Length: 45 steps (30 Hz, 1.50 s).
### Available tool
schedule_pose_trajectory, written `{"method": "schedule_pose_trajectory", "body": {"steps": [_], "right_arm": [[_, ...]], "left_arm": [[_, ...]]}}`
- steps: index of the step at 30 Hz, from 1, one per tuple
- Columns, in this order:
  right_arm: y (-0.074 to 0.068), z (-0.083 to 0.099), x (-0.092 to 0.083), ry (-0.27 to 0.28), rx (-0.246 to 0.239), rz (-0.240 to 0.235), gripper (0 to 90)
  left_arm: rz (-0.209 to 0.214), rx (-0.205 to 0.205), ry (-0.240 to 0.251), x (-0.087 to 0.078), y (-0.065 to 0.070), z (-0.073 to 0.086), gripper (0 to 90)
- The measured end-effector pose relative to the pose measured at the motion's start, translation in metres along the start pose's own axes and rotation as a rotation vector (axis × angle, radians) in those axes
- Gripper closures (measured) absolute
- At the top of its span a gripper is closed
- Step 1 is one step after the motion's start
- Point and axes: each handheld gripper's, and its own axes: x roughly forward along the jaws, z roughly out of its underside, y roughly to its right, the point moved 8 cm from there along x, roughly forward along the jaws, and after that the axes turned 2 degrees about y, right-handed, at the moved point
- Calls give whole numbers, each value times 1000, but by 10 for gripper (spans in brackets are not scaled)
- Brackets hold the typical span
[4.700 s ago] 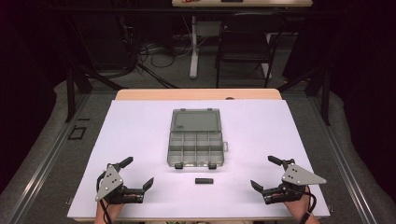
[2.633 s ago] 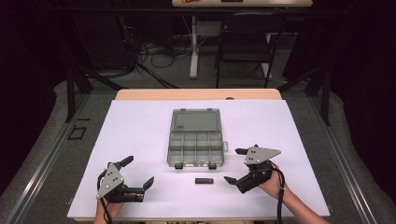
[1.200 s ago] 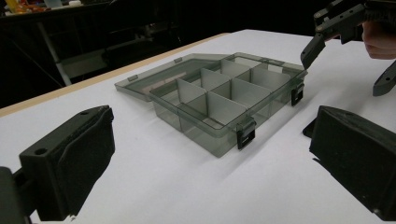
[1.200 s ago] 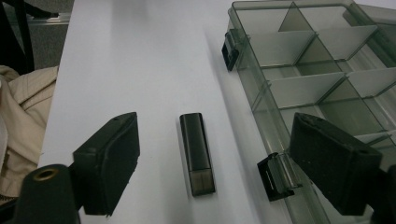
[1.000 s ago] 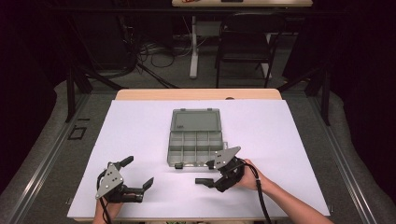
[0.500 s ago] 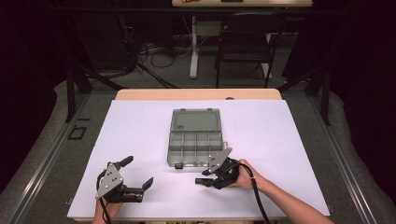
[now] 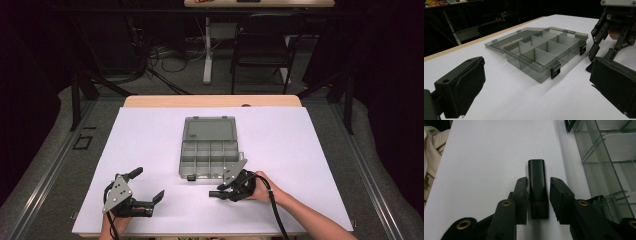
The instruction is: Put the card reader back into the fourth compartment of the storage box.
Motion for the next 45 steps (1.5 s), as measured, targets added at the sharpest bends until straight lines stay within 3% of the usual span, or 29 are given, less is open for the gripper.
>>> {"method": "schedule_pose_trajectory", "body": {"steps": [18, 45], "right_arm": [[-1, 0, -1, 8, -14, 7, 733], [-6, -12, -22, 63, -33, 54, 735]], "left_arm": [[-4, 2, -3, 0, -1, 0, 2], [-4, -1, -2, 0, -1, 0, 2]]}}
